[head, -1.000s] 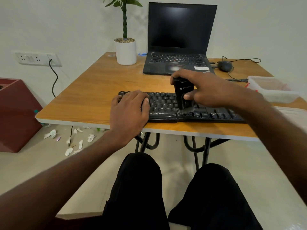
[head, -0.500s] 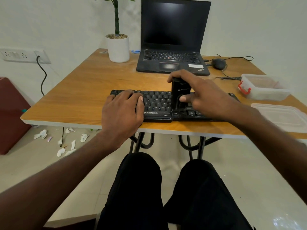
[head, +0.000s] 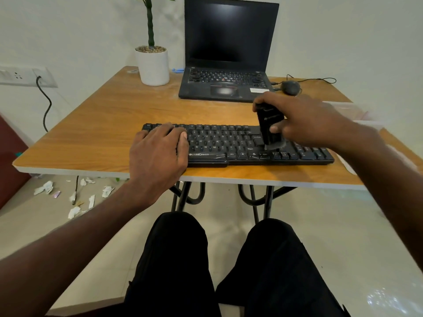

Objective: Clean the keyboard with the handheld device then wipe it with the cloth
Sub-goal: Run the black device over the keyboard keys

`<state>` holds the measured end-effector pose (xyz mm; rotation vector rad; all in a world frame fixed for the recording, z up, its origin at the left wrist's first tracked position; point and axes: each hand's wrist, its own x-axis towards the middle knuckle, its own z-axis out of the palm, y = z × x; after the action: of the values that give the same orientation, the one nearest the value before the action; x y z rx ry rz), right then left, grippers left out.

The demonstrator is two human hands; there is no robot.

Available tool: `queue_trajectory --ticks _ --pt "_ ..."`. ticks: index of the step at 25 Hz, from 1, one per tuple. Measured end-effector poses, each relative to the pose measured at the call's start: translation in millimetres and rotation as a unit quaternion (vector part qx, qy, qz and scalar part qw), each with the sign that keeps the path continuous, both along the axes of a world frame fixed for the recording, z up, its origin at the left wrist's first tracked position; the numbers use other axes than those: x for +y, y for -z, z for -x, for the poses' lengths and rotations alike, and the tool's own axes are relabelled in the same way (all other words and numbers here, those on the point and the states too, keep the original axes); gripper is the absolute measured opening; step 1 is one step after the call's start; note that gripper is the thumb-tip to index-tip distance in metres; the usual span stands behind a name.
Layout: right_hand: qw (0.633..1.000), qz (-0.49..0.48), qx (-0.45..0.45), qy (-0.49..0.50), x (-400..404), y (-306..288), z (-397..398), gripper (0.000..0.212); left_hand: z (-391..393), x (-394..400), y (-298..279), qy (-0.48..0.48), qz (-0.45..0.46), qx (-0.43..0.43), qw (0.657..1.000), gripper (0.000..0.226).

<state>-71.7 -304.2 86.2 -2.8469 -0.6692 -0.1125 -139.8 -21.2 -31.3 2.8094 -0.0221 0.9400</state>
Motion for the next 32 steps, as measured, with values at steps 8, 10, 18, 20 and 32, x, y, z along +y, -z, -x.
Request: queue_trajectory --ticks 8,10,18,20,32 --pt "0.975 -0.156 0.114 -0.109 25 13 20 0.056 0 0 0 -0.001 0.009 -0.005 1.0 0.037" --pt "0.989 -0.073 0.102 -0.081 16 0 16 0.058 0 -1 0 -0.001 0.01 -0.004 1.0 0.038" --pt "0.991 -0.059 0.118 -0.017 -25 -11 4 0.055 2 -1 -1 -0.001 0.017 0.001 1.0 0.036" --pt "0.99 -0.077 0.118 -0.01 -36 -16 2 0.054 2 -1 0 -0.003 0.016 0.001 1.0 0.036" --pt "0.984 -0.101 0.116 -0.095 -44 -17 6 0.053 1 0 0 0.0 0.02 -0.007 1.0 0.035"
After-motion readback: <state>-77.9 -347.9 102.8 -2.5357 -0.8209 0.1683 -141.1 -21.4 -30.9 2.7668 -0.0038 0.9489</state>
